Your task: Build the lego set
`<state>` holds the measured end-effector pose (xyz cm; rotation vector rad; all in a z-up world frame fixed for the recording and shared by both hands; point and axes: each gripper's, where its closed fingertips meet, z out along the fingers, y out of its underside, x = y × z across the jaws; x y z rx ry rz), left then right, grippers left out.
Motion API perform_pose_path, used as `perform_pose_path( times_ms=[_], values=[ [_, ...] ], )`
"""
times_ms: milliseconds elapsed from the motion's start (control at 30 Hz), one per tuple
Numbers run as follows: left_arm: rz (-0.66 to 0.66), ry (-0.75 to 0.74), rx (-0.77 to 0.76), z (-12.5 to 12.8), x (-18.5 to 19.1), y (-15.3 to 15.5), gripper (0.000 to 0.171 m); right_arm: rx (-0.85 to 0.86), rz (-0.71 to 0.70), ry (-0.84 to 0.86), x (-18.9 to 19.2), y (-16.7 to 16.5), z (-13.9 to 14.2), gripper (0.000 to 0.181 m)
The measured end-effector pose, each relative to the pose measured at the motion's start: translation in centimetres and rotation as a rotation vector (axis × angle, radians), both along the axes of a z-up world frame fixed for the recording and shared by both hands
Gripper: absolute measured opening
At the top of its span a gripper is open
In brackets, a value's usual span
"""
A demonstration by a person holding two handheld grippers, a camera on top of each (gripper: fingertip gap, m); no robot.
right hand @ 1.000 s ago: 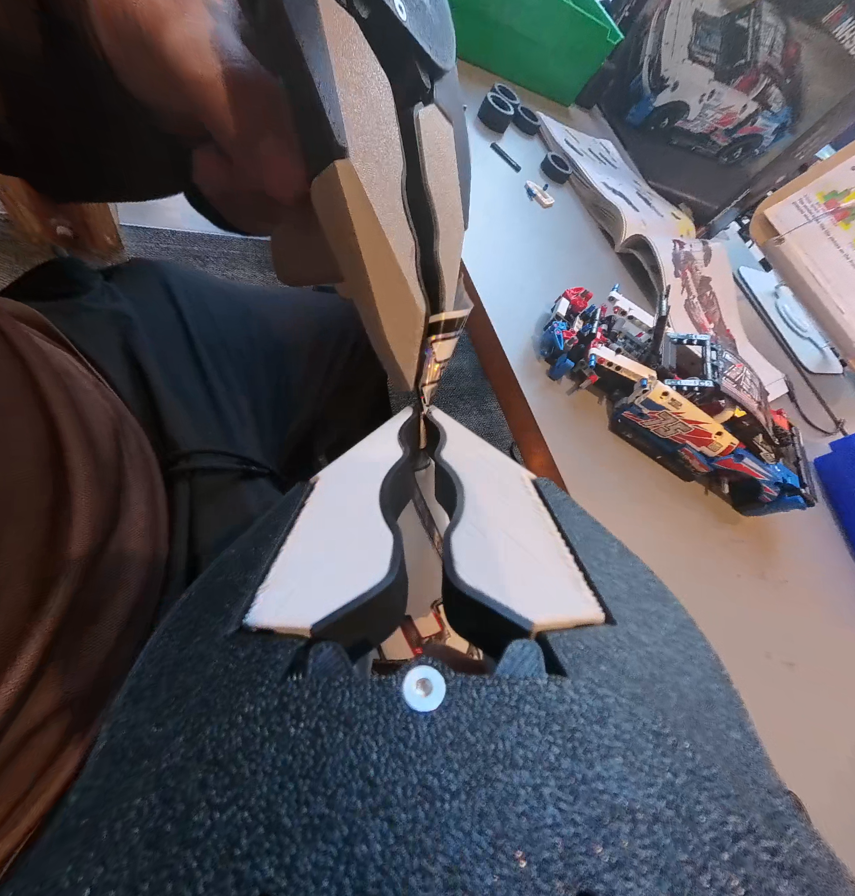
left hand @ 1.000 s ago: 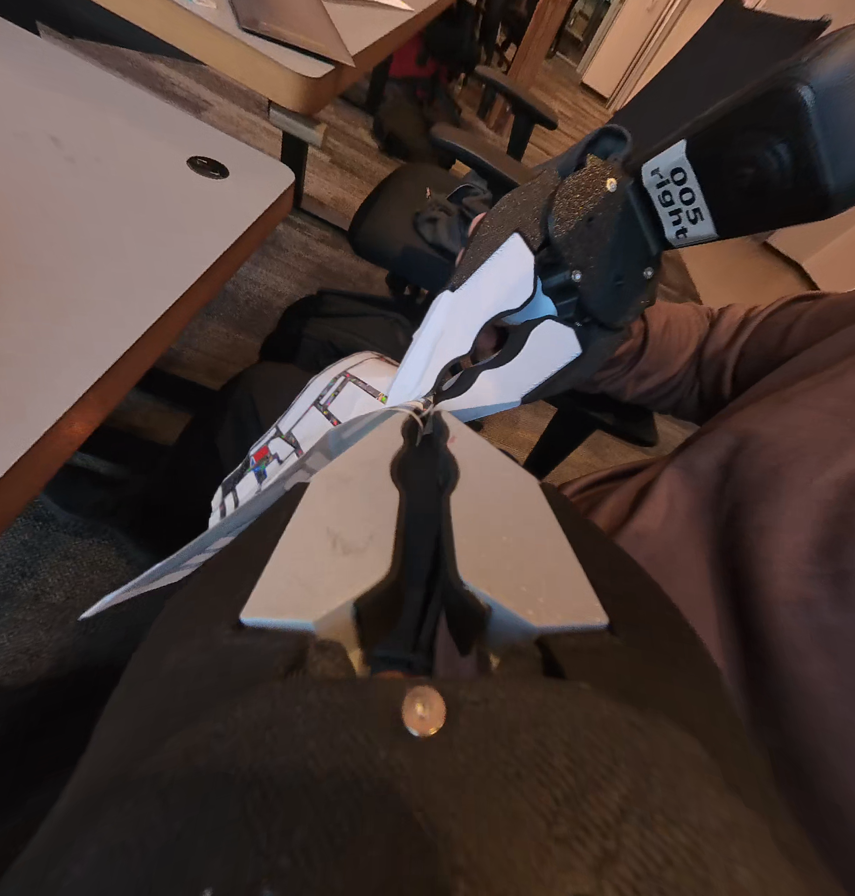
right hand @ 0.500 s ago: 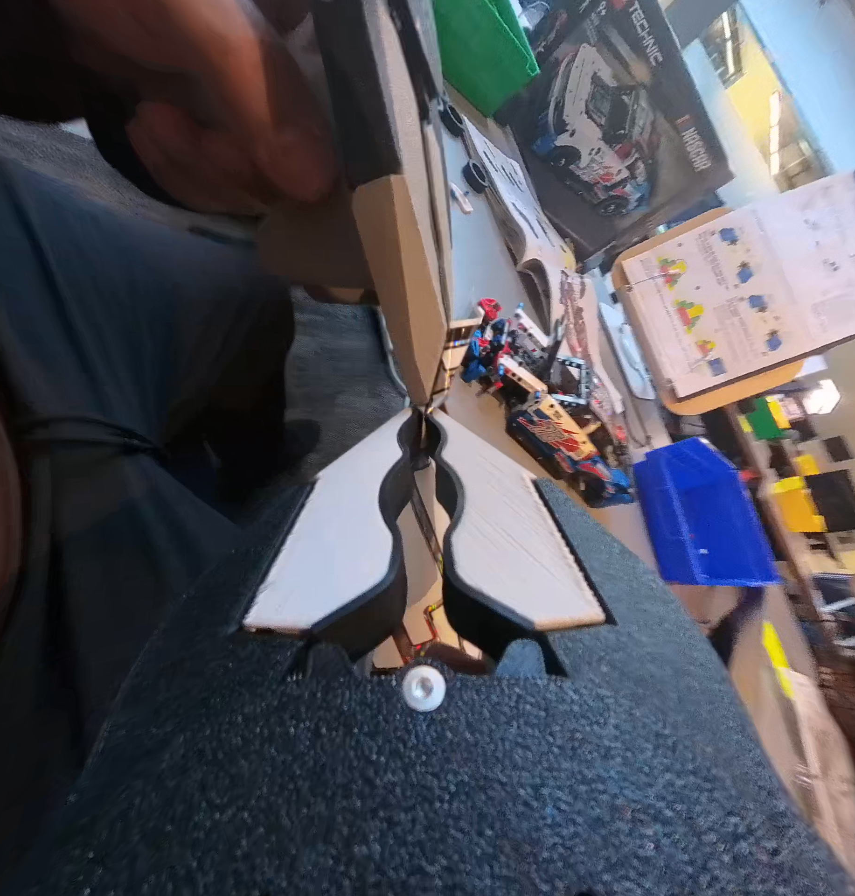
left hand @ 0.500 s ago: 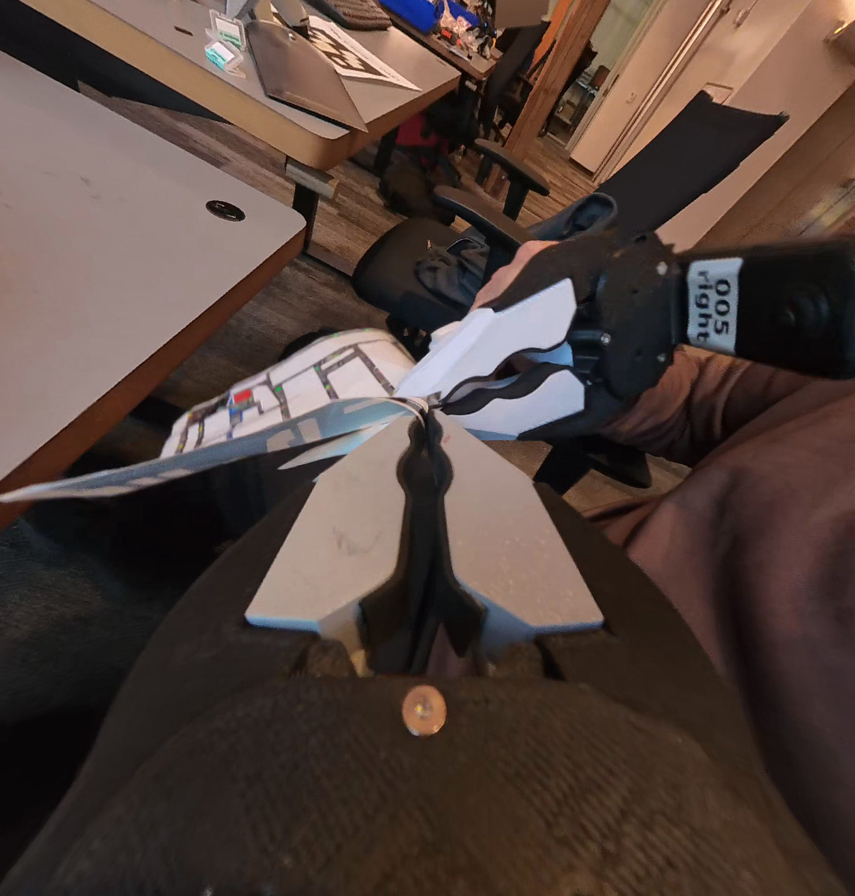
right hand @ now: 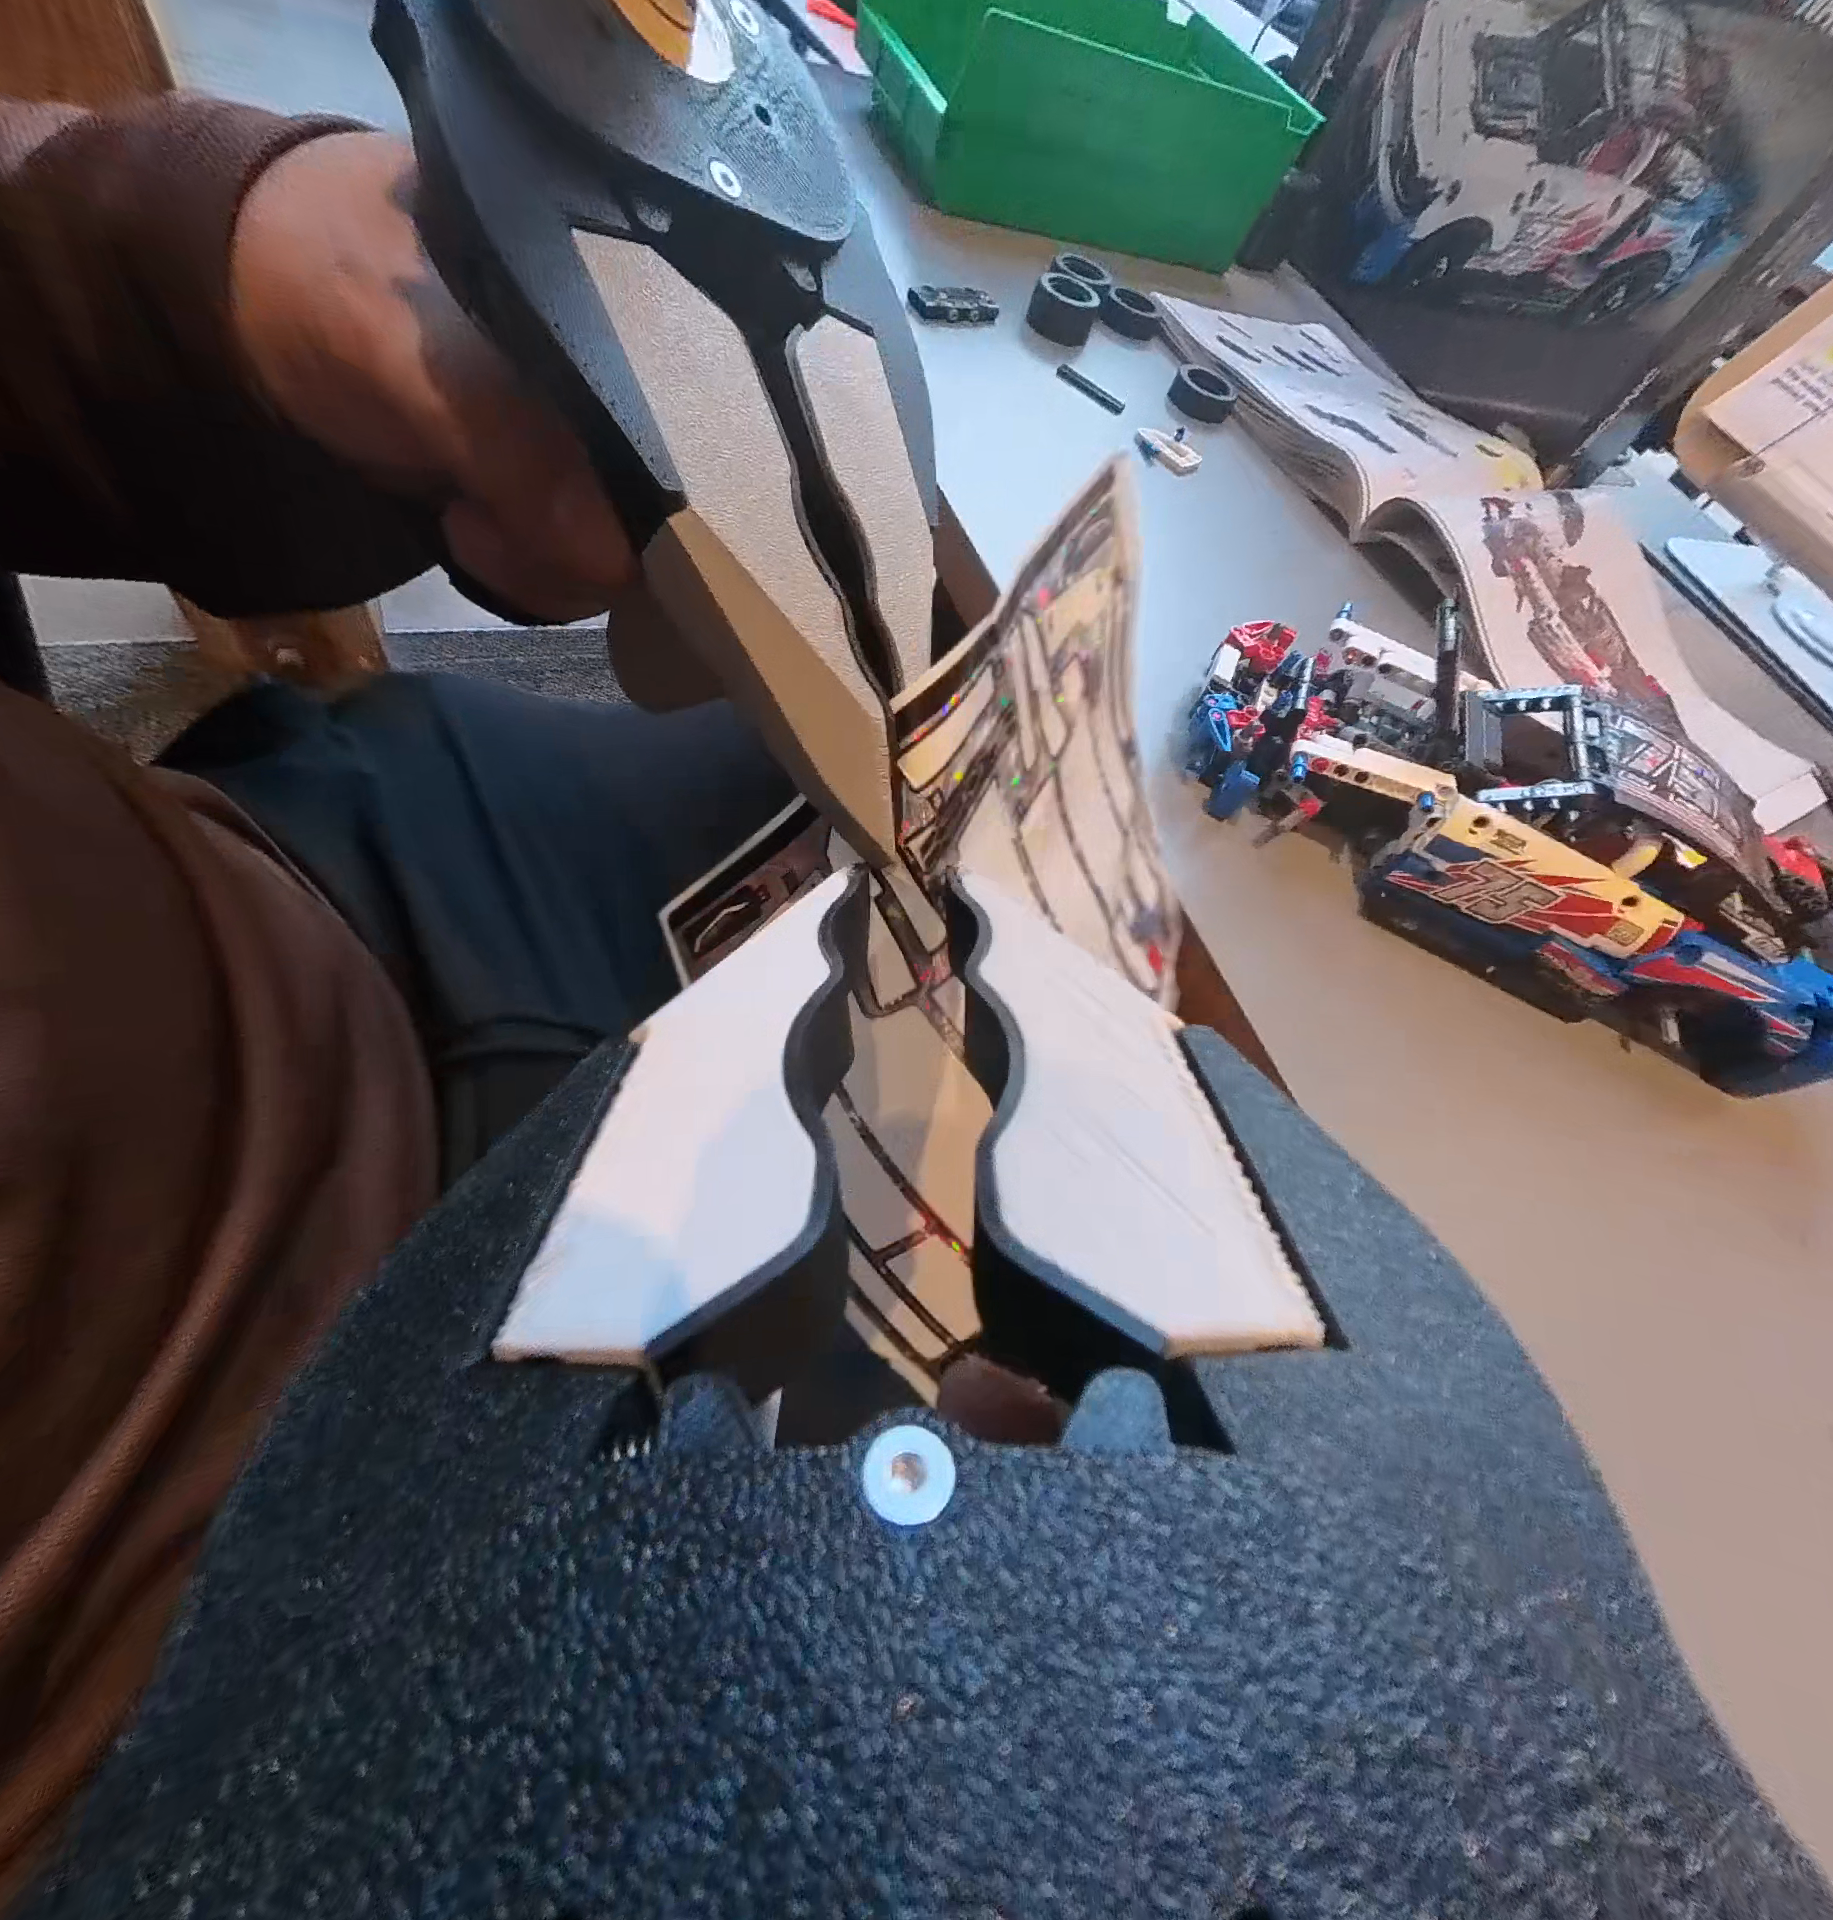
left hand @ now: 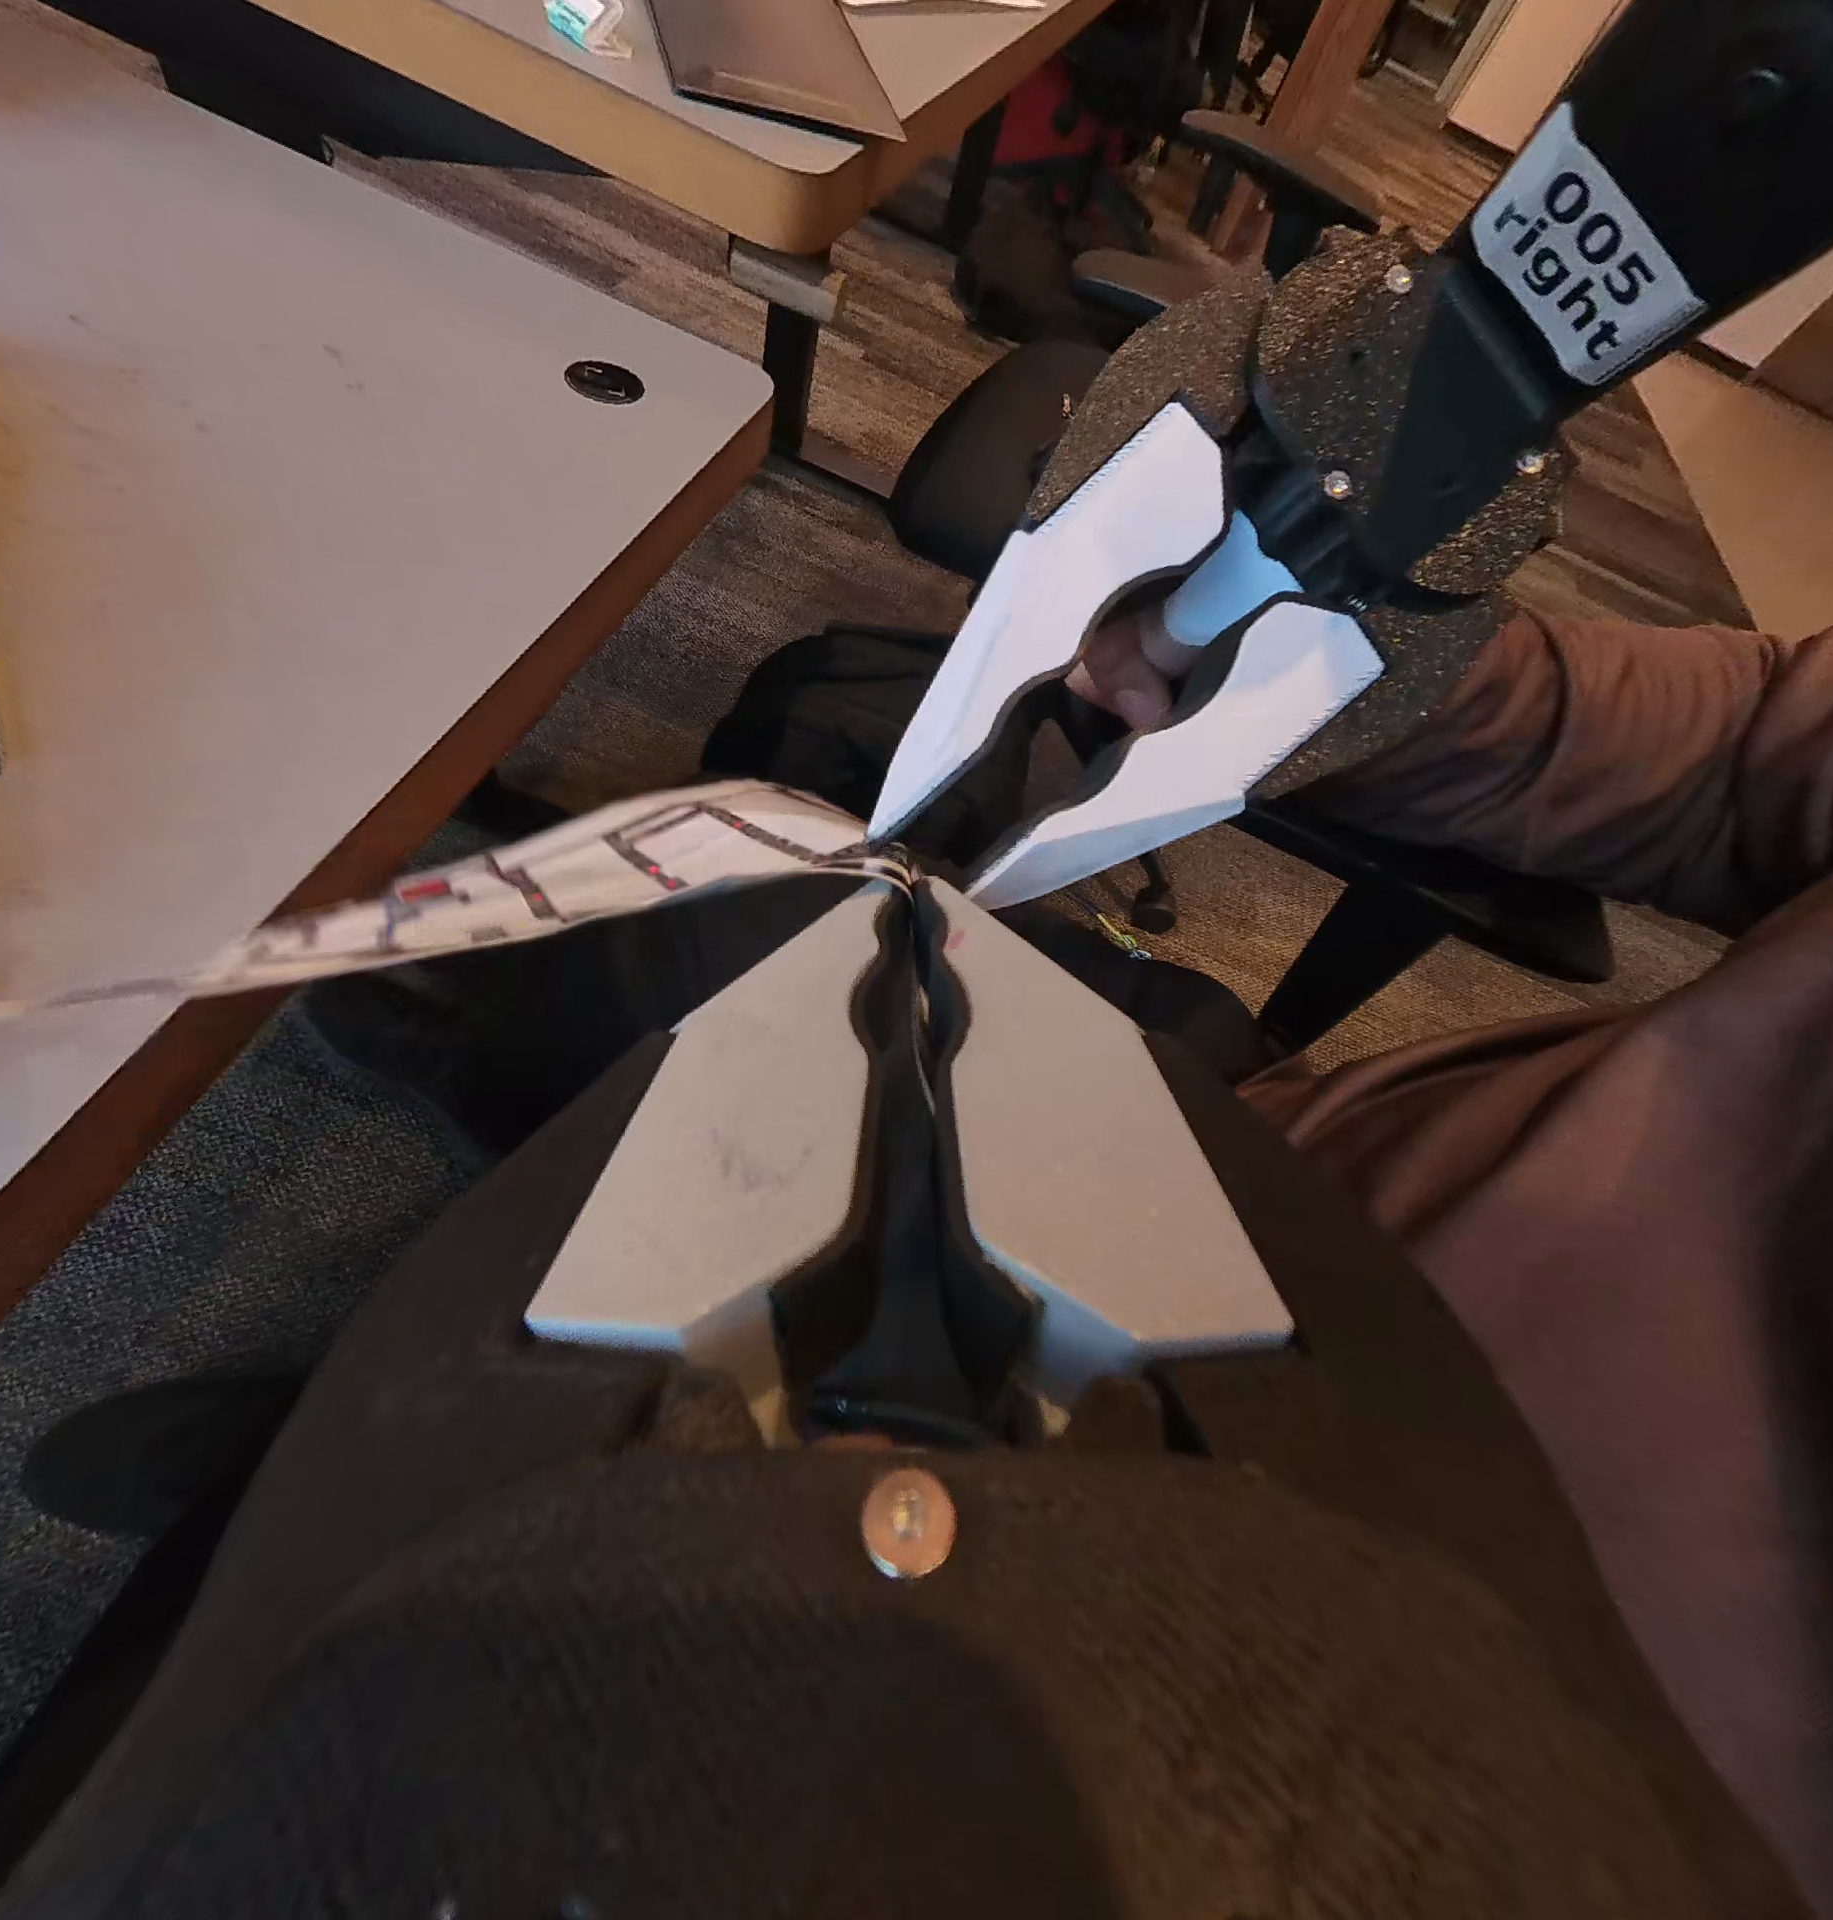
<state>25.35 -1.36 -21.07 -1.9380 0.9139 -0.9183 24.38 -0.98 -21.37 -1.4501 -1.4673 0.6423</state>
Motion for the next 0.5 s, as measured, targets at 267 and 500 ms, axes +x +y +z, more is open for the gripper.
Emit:
perform_pose_path(
  times_ms=[267, 500],
  values=[
    [-0.011, 0.015, 0.013, -0.1, 0.1, -0.1, 0.0, 0.03, 0.004, -0.016, 0.2, -0.2, 0.2, 0.014],
    [-0.032, 0.045, 0.037, -0.3, 0.4, -0.5, 0.0, 0.044, 0.007, 0.012, 0.9, 0.0, 1.3, 0.011]
  ],
)
